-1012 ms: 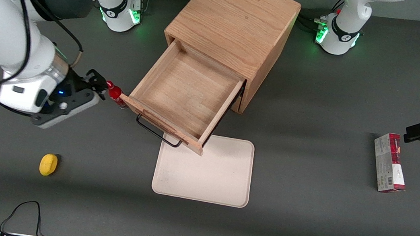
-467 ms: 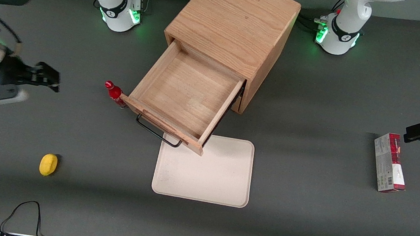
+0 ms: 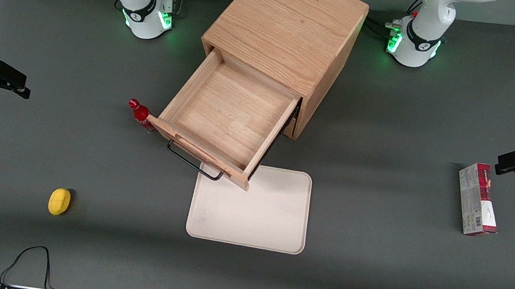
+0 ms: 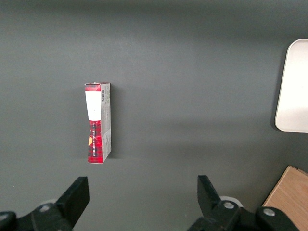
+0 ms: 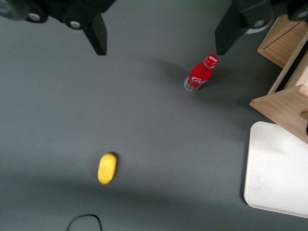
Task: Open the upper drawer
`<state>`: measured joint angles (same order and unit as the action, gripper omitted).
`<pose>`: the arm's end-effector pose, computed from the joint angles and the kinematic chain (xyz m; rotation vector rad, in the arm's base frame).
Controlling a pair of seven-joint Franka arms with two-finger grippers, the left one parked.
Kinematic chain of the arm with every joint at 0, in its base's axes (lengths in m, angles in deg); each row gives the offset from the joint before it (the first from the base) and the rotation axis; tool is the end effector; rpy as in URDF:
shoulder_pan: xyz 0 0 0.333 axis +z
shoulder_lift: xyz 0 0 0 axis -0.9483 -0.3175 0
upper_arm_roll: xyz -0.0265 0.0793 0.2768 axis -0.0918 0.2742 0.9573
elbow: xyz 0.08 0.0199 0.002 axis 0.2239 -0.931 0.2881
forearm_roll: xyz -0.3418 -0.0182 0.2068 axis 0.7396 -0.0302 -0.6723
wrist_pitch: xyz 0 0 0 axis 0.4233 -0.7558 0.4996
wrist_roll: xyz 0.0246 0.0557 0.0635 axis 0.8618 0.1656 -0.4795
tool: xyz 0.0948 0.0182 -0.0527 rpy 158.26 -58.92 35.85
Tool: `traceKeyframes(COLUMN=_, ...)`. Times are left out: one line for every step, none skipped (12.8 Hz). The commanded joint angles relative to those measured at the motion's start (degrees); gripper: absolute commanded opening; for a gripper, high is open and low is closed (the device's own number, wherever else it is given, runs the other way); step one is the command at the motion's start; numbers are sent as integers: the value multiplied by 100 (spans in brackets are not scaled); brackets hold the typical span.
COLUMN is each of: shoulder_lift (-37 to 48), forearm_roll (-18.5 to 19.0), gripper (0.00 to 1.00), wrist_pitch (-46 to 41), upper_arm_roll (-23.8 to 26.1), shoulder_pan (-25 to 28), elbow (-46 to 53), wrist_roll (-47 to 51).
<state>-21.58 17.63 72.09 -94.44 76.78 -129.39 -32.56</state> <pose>0.5831 -0.0326 0.5849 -3.1149 -0.1783 0.0164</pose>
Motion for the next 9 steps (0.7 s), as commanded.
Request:
traceKeyframes(shoulder_lift=398, forearm_roll=15, gripper=100, wrist_pitch=465, upper_arm_roll=122, shoulder_pan=-194, elbow=-668, wrist_roll=148)
traceKeyframes(shoulder_lift=398, forearm_roll=41, gripper=100, wrist_pitch=474, upper_arm_roll=122, shoulder_pan=-230, elbow=-668, wrist_roll=148)
traceKeyframes(shoulder_lift=389, forearm_roll=68, gripper=100, wrist_pitch=483, upper_arm_roll=122, shoulder_pan=-230, elbow=-668, wrist_roll=148)
traceKeyframes(shoulder_lift=372, forearm_roll=85, gripper=100, wrist_pitch=483, upper_arm_roll=122, shoulder_pan=-222, elbow=-686, wrist_roll=166)
traceKeyframes(shoulder_lift=345, forearm_roll=94, gripper=100, wrist_pitch=474, upper_arm_roll=122, shoulder_pan=-221, elbow=-686, wrist_roll=314)
traceKeyframes(shoulder_lift=345, forearm_roll=103, gripper=100, wrist_pitch=466, upper_arm_roll=122, shoulder_pan=-221, elbow=-686, wrist_roll=385)
traceKeyframes(shoulder_lift=345, forearm_roll=103, gripper=100, wrist_pitch=465, upper_arm_roll=139, shoulder_pan=-221, elbow=-686, wrist_roll=386)
traceKeyframes(shoulder_lift=345, forearm_roll=112, gripper=100, wrist_pitch=465, upper_arm_roll=252, shoulder_pan=-308, elbow=-677, wrist_roll=386)
traceKeyframes(shoulder_lift=345, forearm_roll=112, gripper=100, wrist_pitch=465, upper_arm_roll=523, shoulder_pan=-579, elbow=-677, wrist_roll=386)
